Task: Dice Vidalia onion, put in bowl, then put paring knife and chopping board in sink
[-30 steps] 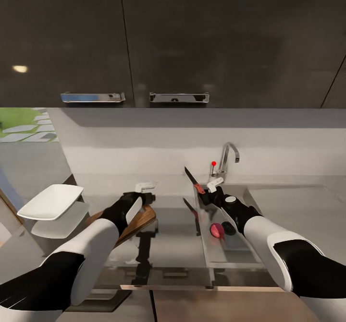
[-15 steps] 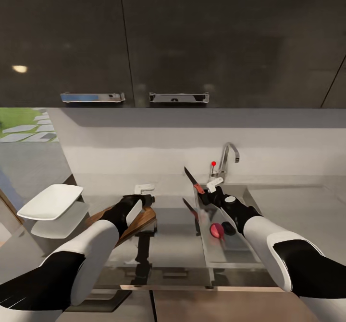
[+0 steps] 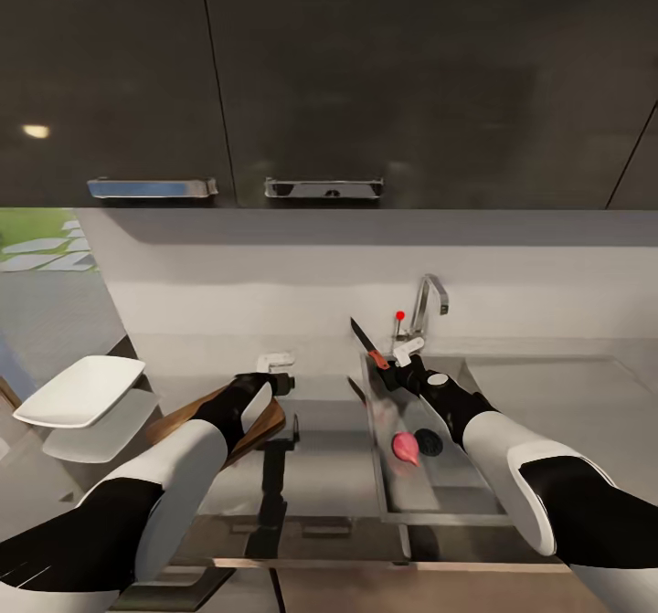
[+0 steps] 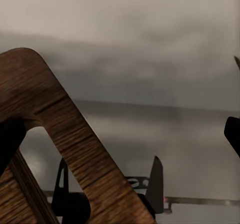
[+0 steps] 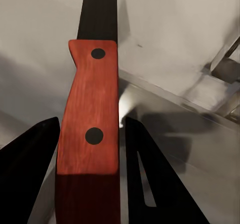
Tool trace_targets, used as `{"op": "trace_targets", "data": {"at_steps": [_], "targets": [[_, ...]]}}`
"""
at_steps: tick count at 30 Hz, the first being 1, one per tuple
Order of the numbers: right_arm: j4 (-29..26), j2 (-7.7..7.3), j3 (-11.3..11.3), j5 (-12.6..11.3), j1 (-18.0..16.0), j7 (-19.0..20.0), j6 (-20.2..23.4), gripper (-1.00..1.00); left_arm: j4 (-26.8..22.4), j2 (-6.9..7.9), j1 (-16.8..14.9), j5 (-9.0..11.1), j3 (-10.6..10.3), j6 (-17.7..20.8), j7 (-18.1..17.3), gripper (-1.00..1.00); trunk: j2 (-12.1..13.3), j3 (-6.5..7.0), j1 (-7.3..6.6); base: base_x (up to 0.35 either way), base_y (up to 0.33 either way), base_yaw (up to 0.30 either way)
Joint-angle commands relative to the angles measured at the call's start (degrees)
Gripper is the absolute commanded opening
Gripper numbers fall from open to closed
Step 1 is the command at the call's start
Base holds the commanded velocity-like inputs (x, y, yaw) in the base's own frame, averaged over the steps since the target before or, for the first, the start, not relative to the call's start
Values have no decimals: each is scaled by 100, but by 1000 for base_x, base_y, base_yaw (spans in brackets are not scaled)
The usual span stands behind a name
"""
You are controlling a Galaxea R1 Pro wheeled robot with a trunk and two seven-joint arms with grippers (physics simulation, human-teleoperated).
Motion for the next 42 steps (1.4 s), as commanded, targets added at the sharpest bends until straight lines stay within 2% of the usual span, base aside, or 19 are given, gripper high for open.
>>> {"op": "trace_targets", "data": {"at_steps": [1, 42], "targets": [[5, 0, -3, 59, -7, 1, -23, -100, -8, 3, -4, 60, -49, 28, 44, 100, -13, -13, 4, 3, -4, 0], [5, 0, -3, 59, -7, 1, -23, -100, 271, -8, -1, 82, -46, 45, -13, 100, -13, -13, 4, 0, 0, 0]]}}
